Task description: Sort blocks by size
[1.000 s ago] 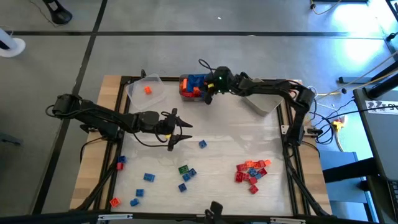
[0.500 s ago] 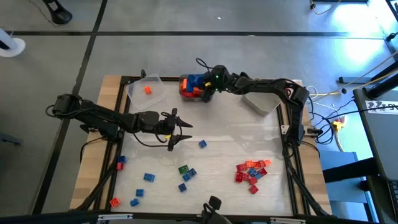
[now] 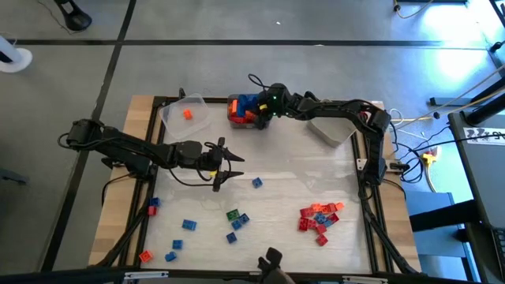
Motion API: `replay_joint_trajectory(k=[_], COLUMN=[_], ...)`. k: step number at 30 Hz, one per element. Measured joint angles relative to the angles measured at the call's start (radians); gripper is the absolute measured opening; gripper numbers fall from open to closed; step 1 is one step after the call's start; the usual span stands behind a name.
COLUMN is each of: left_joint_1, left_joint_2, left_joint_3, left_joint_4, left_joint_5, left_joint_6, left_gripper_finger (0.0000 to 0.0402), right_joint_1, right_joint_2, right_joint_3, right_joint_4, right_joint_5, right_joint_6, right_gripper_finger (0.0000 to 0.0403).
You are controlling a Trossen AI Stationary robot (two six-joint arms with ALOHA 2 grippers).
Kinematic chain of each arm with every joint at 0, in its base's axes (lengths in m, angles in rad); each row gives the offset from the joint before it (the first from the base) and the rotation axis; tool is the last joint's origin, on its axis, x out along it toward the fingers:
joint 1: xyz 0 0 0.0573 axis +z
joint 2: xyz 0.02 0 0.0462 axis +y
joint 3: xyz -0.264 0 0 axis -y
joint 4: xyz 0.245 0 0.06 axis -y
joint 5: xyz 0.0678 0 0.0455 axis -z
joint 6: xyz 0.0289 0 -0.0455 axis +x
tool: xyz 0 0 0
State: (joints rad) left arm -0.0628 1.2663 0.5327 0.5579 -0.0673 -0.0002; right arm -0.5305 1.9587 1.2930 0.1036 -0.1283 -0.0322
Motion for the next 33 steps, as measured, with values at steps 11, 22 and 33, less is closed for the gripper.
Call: replay_joint_trajectory(k=[11, 22, 33], left_joint_1=[0.0, 0.007, 0.383], left_joint_2=[0.0, 0.0, 0.042], left_joint_3=[0.0, 0.003, 0.14], left_joint_4=[0.0, -0.003, -0.185], left_joint_5=[0.0, -0.172, -0.177], left_joint_6=[-0.001, -0.039, -0.026], left_gripper_finger=[0.0205, 0.0205, 0.0204], right_joint_1=[0.001, 0.014, 0.027], right_joint_2=[-0.055, -0.059, -0.059], right_joint_3=[0.0, 0.0, 0.0], right_joint_4=[-0.011, -0.097, -0.071], right_joint_5=[-0.027, -0.057, -0.042], right_joint_6=[-0.029, -0.071, -0.13], right_gripper_finger=[0.0169, 0.0166, 0.0166])
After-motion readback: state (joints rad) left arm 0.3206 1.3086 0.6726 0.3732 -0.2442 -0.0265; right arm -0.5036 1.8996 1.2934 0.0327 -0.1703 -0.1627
